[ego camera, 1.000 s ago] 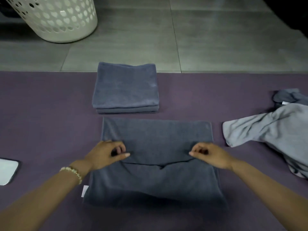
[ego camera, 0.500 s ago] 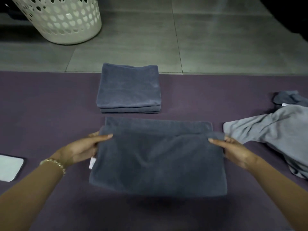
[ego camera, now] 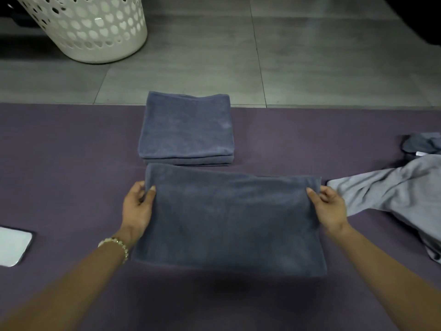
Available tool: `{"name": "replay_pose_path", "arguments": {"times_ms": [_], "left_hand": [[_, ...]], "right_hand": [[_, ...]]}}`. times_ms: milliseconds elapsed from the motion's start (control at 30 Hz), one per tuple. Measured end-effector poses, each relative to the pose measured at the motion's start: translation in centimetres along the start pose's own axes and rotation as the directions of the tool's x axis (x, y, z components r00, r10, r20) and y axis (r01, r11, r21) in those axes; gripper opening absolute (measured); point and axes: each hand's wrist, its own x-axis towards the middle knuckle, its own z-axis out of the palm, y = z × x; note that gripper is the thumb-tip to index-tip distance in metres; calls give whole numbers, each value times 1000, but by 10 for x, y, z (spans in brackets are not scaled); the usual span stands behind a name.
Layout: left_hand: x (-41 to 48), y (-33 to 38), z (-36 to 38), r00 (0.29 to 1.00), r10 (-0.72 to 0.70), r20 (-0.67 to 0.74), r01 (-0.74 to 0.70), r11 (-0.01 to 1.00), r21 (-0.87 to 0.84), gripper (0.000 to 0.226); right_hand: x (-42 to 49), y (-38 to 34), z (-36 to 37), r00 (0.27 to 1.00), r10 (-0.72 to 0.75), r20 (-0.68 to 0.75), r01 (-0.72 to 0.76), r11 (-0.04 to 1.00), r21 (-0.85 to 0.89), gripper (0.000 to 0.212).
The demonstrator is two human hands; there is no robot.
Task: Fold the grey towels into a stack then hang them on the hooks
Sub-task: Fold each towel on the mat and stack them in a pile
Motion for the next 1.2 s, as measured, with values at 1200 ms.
{"name": "replay_pose_path", "arguments": {"times_ms": [1200], "left_hand": [[56,8,15,994,-79,78,54,958,282,13]], "right_hand": [[18,2,13,998,55,37,-44,968,-247,36]]}}
